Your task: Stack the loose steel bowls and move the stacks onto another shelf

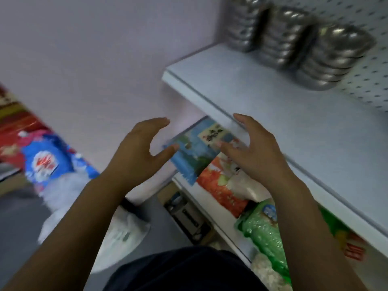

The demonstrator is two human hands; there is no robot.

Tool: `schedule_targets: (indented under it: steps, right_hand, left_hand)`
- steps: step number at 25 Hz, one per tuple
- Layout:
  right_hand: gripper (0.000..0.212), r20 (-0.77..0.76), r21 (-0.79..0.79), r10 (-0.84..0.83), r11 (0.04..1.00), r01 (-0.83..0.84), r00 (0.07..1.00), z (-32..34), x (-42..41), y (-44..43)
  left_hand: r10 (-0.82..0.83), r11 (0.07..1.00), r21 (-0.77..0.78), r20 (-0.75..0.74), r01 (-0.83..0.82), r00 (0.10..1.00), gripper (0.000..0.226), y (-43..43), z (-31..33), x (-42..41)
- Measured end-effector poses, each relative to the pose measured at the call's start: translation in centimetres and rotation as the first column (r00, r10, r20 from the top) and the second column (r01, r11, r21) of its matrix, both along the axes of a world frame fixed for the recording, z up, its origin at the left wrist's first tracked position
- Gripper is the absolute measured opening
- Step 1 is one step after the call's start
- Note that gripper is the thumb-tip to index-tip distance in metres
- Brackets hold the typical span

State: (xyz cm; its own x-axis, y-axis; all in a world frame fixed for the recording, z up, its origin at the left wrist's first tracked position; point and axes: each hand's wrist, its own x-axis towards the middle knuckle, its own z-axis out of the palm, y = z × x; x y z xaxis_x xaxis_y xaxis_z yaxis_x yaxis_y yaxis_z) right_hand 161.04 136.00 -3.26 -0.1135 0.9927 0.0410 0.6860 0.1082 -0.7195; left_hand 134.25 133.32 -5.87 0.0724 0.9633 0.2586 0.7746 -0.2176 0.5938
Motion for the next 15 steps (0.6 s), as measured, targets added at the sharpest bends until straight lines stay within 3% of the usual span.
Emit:
schedule_targets:
  steps: [5,8,12,15]
  right_hand:
    - [0.06,-0.015,-0.077,0.259,0.963,-0.259,0.966,-3.3,-11.4,-4.1]
    - [0.059,-0.012,-0.139,0.413,0.901,-0.411,0.911,-4.5,-18.5,-7.1]
    - [0.055,-0.041,-0.204,0.635,0.75,-0.629,0.771,-6.1,-28.3,-11.8]
    - [0.052,-0.047,-0.194,0.796,0.586,-0.787,0.604,-6.1,-35.6,-15.9]
  left_hand:
    - [0.302,0.949,-0.083,-0.022,-0.303,0.953,0.06,-11.7,-2.8,-10.2]
    - [0.487,0.859,-0.169,-0.023,-0.484,0.873,0.058,-19.1,-3.7,-14.9]
    - [0.667,0.72,-0.198,-0.067,-0.665,0.742,0.056,-28.7,-3.8,-20.4]
    - [0.825,0.548,-0.173,-0.052,-0.818,0.563,0.054,-35.8,-2.4,-23.2]
